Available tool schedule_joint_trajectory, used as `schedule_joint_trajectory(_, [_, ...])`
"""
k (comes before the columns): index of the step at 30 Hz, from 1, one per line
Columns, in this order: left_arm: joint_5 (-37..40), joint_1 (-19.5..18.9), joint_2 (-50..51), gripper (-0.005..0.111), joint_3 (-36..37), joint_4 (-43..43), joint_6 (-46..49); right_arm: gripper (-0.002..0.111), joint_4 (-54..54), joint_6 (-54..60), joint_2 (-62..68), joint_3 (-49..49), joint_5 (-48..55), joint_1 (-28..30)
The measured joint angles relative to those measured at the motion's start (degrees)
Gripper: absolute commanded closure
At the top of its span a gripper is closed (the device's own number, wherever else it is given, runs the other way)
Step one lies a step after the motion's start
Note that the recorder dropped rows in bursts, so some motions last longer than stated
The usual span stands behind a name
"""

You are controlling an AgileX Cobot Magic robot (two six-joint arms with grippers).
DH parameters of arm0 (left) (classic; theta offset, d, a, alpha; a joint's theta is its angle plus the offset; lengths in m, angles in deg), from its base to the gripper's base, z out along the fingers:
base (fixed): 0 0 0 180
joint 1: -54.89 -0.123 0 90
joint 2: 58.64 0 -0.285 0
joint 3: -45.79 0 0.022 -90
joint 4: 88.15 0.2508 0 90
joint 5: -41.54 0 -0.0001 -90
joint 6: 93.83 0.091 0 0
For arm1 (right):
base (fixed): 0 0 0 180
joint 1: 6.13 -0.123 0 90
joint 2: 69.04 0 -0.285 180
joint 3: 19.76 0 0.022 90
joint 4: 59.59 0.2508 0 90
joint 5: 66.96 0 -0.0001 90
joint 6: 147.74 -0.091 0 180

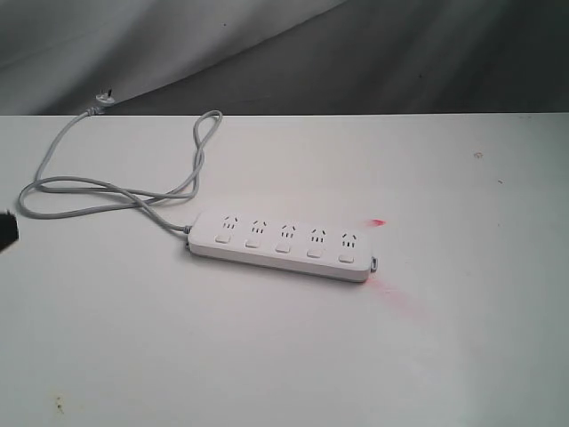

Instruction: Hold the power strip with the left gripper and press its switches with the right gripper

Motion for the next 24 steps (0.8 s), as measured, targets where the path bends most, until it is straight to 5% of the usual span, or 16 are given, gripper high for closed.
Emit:
schedule_joint_trajectory(10, [-19.39, 0.0, 0.59, 0.106, -1.85, 0.0, 0.0, 0.108, 0.0, 0.0, 0.0, 0.0, 0.0, 0.0])
schedule_joint_trajectory(24, [-22.0, 0.0, 0.59, 0.106, -1.85, 0.0, 0.0, 0.108, 0.0, 0.0, 0.0, 0.0, 0.0, 0.0])
